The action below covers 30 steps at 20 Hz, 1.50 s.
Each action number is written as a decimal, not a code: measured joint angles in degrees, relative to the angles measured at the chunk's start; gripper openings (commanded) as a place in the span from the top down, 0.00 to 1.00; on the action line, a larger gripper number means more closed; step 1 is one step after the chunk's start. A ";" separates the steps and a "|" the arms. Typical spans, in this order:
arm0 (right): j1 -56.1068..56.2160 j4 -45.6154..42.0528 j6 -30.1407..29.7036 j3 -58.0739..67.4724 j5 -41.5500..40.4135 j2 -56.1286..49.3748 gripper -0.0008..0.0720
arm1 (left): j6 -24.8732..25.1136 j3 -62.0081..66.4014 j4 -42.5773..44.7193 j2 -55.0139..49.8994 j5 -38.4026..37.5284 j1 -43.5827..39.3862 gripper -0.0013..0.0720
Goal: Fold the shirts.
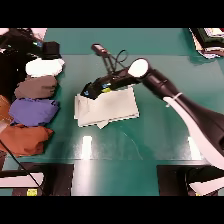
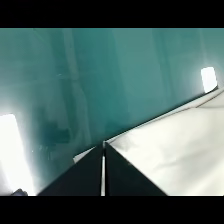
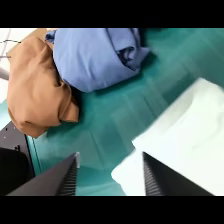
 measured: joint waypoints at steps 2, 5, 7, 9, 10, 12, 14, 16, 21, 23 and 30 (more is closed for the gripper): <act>-0.90 -2.03 1.88 0.98 2.95 -1.05 0.40 | 0.07 -0.02 0.11 0.85 -1.18 0.98 0.95; -5.49 -6.84 4.92 -3.41 6.91 1.38 0.40 | 0.17 -0.04 0.17 1.44 -2.40 1.66 0.95; -10.16 -8.98 6.25 -9.22 8.17 4.83 0.36 | 0.17 -0.04 0.15 1.62 -2.78 1.81 0.95; -15.50 -10.21 7.04 -15.58 8.72 8.37 0.02 | 0.17 -0.04 0.07 1.70 -2.95 1.95 0.95; -18.40 -10.49 7.30 -18.86 8.74 10.03 0.02 | 0.17 -0.04 -0.37 1.75 -3.06 1.99 0.95; -23.50 -10.93 7.72 -24.28 9.03 12.04 0.03 | 0.20 -0.04 -1.57 1.77 -3.02 1.99 0.95; -27.21 -10.95 8.00 -28.41 9.14 12.66 0.03 | 0.20 -0.04 -2.38 1.77 -2.69 2.01 0.95; -29.51 -9.66 8.07 -30.73 9.18 11.58 0.03 | 0.50 -0.04 -2.97 1.77 -2.27 2.01 0.95; -29.51 -3.13 8.00 -29.66 9.55 3.87 0.11 | 1.38 -0.09 -4.02 1.77 -1.62 2.01 0.95; -27.69 -0.76 7.93 -26.62 10.25 0.26 0.26 | 1.53 -0.24 -4.22 1.77 -1.31 2.01 0.95; -22.45 1.03 7.85 -16.85 9.57 -6.43 0.97 | 2.19 -1.62 -4.66 1.79 -0.66 1.53 0.95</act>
